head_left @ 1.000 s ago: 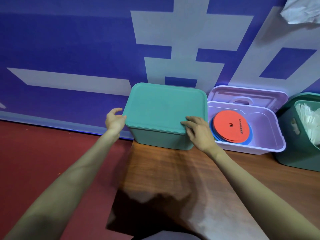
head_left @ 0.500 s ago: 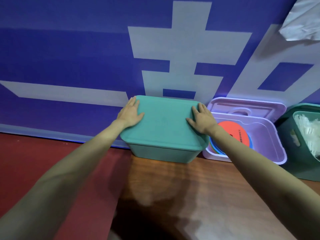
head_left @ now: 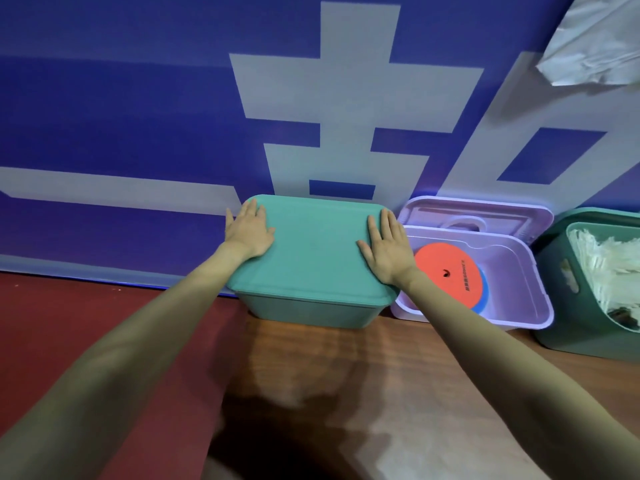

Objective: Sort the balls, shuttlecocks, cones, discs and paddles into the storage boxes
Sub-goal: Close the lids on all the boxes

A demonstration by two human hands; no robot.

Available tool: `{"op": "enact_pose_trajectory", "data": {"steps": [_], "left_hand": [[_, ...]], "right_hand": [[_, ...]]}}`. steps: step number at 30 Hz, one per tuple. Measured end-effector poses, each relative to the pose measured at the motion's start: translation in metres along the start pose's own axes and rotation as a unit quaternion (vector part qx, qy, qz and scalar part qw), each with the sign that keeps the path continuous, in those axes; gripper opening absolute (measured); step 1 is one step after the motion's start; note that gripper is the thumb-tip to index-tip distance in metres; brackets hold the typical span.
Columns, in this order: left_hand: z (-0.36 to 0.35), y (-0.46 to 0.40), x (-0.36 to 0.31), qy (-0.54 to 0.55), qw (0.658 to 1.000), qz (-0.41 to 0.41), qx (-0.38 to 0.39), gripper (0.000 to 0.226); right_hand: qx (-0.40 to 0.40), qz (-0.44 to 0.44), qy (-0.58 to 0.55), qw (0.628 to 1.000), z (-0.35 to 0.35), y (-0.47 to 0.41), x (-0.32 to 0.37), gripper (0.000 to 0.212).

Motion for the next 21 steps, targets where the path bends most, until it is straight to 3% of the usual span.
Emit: {"op": "enact_pose_trajectory", "data": {"steps": [2,5,10,15,21], "left_hand": [[0.011,0.002,-0.016,-0.016,1.0,0.011,0.005,0.056],[0.028,0.009,-0.062,-0.01,0.999,-0.048,-0.006,0.06],[0.058,0.022,-0.147,0.02,0.982,-0.163,-0.088,0.063],[0.083,0.019,-0.221,0.093,0.954,-0.275,-0.08,0.059],[0.11,0.007,-0.3,0.061,0.946,-0.299,-0.105,0.054]], "right_hand": [[0.013,0.002,-0.012,1.0,0.006,0.0,-0.001,0.08],[0.017,0.003,-0.026,1.0,0.022,0.004,-0.012,0.065],[-0.016,-0.01,-0.02,1.0,0.069,0.025,-0.072,0.065],[-0.04,-0.088,-0.008,0.995,0.125,0.042,-0.15,0.067],[-0.054,-0.123,0.039,0.99,0.165,0.04,-0.218,0.059]]}}
Point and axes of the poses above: each hand's wrist, its own y-axis away from the middle knuckle, its own z-axis out of the back of the hand, x = y × z, the point moved 3 cm from there along -y, towards the middle knuckle, and after that the axes turned 12 degrees about -y, right-handed, at the moved point
